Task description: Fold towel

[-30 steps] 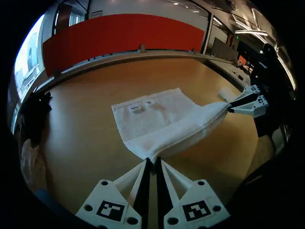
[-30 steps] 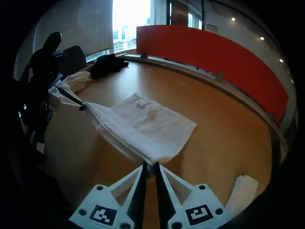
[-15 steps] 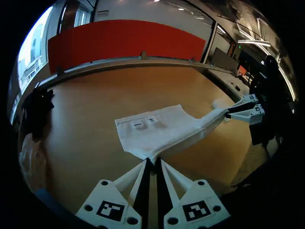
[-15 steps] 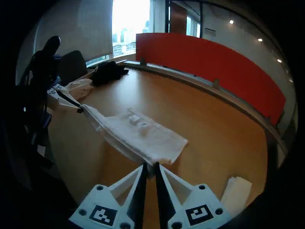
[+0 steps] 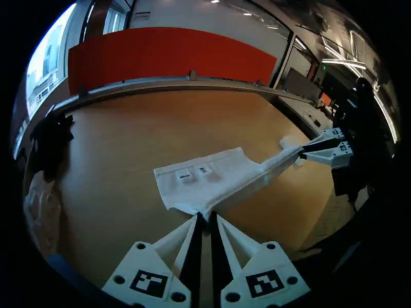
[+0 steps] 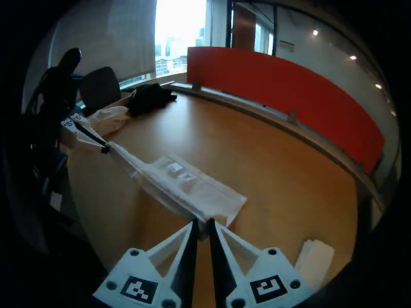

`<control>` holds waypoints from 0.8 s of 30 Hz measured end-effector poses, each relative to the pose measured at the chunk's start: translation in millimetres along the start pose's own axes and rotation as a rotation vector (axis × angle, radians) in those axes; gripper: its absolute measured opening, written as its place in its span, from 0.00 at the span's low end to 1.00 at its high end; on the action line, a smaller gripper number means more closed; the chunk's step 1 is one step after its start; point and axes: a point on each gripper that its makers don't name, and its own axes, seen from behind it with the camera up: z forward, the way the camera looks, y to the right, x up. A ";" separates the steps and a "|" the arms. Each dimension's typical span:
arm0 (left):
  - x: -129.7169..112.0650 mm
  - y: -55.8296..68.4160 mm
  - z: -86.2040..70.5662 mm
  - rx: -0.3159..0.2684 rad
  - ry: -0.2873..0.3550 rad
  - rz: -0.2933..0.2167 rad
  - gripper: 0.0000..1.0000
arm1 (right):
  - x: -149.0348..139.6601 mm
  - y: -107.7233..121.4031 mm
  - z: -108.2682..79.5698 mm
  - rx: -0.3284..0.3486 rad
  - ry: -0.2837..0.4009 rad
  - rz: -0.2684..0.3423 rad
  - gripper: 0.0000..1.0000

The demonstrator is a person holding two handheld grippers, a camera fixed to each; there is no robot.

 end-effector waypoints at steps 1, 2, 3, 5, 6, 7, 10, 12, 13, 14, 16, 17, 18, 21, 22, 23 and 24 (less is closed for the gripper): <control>-0.1 -0.3 0.8 0.001 -0.001 0.000 0.10 | -0.1 0.0 0.8 0.001 -0.001 -0.001 0.15; -0.3 -0.5 1.6 0.002 -0.002 0.000 0.10 | -0.2 0.0 1.4 0.002 -0.002 -0.001 0.15; -0.2 -0.8 2.3 0.003 -0.002 0.000 0.10 | -0.2 0.1 2.1 0.003 -0.003 -0.003 0.15; 0.6 -1.4 3.9 0.004 -0.002 0.000 0.10 | 0.1 0.6 3.6 0.004 -0.005 -0.008 0.15; 1.1 -1.7 4.8 0.005 -0.001 -0.001 0.10 | 0.3 0.8 4.4 0.004 -0.006 -0.010 0.15; 1.8 -2.0 6.2 0.005 -0.001 0.000 0.10 | 0.5 1.1 5.4 0.005 -0.008 -0.012 0.15; 3.6 -4.5 11.1 0.009 -0.002 0.001 0.10 | 0.8 2.7 9.6 0.007 -0.014 -0.016 0.15; 4.7 -7.4 15.5 0.014 -0.004 0.001 0.10 | 0.6 4.4 13.7 0.009 -0.019 -0.016 0.15; 5.3 -9.5 18.6 0.018 -0.006 0.001 0.10 | 0.2 5.9 16.5 0.009 -0.022 -0.015 0.15; 5.8 -11.4 21.3 0.021 -0.007 0.001 0.10 | -0.2 7.2 19.0 0.009 -0.025 -0.014 0.15; 7.0 -15.1 28.1 0.025 -0.010 0.000 0.10 | -1.7 10.7 25.4 0.009 -0.034 -0.010 0.15; 7.5 -16.8 31.4 0.027 -0.011 -0.001 0.10 | -2.6 12.5 28.6 0.008 -0.038 -0.008 0.15; 7.9 -18.6 34.8 0.028 -0.013 -0.002 0.10 | -3.7 14.4 31.8 0.008 -0.043 -0.005 0.15; 8.3 -24.0 46.0 0.030 -0.020 -0.008 0.10 | -7.6 21.0 42.1 0.006 -0.059 0.003 0.15; 8.0 -26.1 50.2 0.031 -0.025 -0.009 0.10 | -8.6 23.4 45.4 0.006 -0.063 0.004 0.15; 7.8 -27.9 54.0 0.032 -0.028 -0.011 0.10 | -9.6 25.5 48.4 0.006 -0.067 0.005 0.15; 7.9 -29.8 57.5 0.033 -0.031 -0.011 0.10 | -10.5 27.5 51.3 0.005 -0.071 0.005 0.15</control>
